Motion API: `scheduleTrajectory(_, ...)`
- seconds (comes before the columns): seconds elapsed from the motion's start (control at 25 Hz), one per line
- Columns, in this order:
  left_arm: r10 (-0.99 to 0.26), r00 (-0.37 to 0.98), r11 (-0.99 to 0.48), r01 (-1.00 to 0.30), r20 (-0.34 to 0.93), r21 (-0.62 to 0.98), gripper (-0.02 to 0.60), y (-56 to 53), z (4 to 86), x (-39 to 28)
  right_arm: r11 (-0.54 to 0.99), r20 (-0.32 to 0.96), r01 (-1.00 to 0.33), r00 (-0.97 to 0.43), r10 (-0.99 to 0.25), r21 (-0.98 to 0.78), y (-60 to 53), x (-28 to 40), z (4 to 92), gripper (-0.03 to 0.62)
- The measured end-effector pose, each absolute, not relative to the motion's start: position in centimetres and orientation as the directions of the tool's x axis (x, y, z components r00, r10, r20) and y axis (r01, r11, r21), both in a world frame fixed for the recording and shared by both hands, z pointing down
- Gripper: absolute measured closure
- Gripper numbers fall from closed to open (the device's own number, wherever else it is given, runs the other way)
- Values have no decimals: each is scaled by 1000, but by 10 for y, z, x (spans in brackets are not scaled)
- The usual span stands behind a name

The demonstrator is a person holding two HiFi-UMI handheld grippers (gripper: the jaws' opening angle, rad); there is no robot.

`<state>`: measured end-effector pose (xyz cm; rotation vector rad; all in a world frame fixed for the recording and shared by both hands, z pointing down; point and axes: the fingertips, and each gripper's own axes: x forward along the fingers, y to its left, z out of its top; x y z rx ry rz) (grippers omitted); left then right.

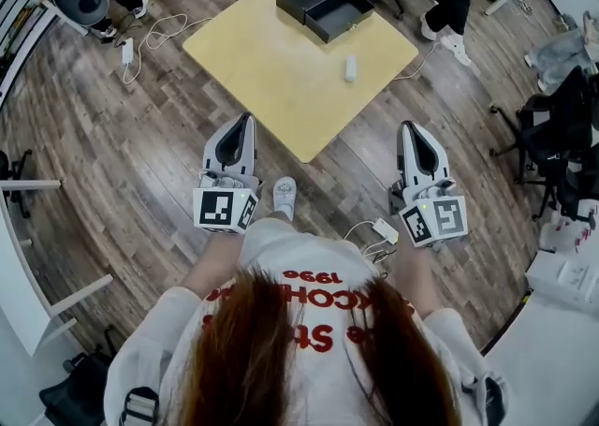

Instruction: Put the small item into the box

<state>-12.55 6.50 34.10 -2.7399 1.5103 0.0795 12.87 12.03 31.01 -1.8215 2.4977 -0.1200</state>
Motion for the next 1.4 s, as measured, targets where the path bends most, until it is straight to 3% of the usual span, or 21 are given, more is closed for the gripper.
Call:
scheduleTrajectory(0.44, -807, 589, -590, -808, -41, 8, 574, -47, 340, -122, 258, 16, -960, -261, -965, -112, 25, 123, 313, 588)
scheduleTrajectory(0.84, -807, 590, -590, -807, 7, 41, 575, -75, 360, -124, 242, 67, -962, -252, -965, -123, -3, 127, 325, 588)
scheduleTrajectory(1.4, -912, 409, -409, -913, 12, 6, 575, -126, 361, -108, 438, 53, -889, -448, -892, -136, -110, 153, 336, 588)
